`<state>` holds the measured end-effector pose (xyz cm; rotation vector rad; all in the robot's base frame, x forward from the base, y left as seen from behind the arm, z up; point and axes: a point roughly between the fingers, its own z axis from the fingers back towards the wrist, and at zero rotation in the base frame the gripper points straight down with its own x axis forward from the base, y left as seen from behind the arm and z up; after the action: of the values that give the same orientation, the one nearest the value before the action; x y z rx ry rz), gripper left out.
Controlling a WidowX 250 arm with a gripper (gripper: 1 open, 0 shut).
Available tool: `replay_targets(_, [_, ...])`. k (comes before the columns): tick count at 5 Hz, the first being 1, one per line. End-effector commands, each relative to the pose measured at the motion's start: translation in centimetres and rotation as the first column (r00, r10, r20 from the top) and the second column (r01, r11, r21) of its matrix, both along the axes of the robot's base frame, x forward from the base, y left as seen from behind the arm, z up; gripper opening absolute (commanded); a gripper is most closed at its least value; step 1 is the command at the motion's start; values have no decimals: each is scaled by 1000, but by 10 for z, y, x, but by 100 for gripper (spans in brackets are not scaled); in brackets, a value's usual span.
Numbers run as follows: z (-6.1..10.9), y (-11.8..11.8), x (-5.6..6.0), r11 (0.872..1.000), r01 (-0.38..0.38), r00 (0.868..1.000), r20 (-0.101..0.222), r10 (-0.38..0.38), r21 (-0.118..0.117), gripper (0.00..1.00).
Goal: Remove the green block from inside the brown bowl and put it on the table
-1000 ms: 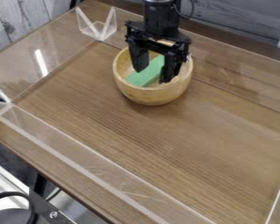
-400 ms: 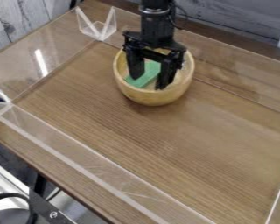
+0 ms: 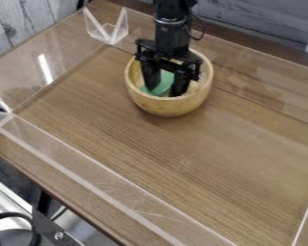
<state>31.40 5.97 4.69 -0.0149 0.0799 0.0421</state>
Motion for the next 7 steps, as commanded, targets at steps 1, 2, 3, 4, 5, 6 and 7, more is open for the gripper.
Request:
replay_targets(1, [17, 3, 8, 1000, -5, 998, 56, 5, 9, 0])
replay_targets(2, [26, 2, 8, 1000, -7, 998, 67, 6, 6, 100])
replay_targets(3, [29, 0, 8, 1000, -7, 998, 67, 6, 6, 100])
replay_targets(4, [43, -1, 8, 1000, -10, 996, 93, 9, 3, 100])
replay_targets(5, [36, 0, 10, 1000, -14, 996, 87, 14, 6, 0])
replay_targets(6, [37, 0, 10, 1000, -14, 996, 91, 14, 5, 0])
replay_targets(7, [32, 0, 13, 1000, -12, 996, 84, 12, 7, 0])
